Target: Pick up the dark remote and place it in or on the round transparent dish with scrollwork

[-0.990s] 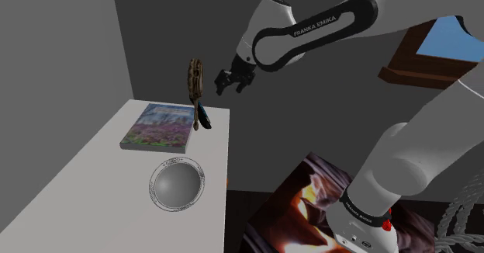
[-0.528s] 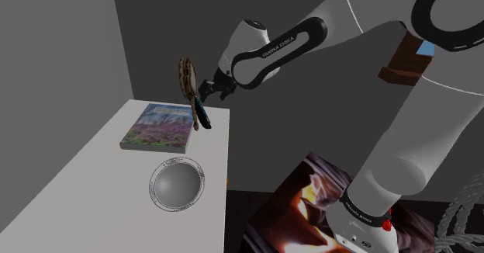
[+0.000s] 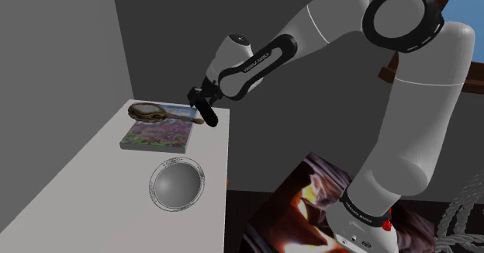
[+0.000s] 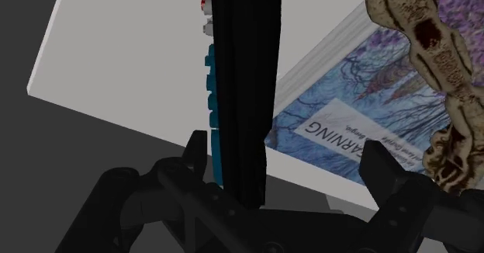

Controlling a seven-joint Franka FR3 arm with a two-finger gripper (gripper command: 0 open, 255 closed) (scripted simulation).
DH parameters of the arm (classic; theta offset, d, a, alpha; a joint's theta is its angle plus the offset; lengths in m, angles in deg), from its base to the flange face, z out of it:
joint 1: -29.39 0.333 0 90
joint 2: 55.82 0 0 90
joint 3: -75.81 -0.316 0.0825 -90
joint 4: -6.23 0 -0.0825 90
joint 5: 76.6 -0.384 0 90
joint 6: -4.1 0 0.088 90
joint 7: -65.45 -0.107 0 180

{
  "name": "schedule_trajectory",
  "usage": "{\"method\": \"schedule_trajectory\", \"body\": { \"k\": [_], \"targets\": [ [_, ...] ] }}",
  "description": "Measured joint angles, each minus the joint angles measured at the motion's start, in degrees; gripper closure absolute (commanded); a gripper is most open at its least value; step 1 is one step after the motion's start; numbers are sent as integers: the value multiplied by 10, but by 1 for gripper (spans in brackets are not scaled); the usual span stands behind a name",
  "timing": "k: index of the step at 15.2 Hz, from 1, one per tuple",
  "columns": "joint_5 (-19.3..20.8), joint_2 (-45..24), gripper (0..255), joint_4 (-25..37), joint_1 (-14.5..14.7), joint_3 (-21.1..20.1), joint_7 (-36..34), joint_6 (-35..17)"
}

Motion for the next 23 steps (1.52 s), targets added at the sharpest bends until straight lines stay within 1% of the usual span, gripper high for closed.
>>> {"method": "schedule_trajectory", "body": {
  "k": [4, 10, 11, 21, 23],
  "targets": [
    [11, -33, 0, 18, 8, 8, -9, -15],
    [14, -40, 0, 23, 10, 10, -11, -18],
    [14, -40, 255, 23, 10, 10, -11, -18],
    [14, -41, 255, 24, 10, 10, -11, -17],
    [12, -35, 255, 25, 9, 8, -10, -10]
  ]
}}
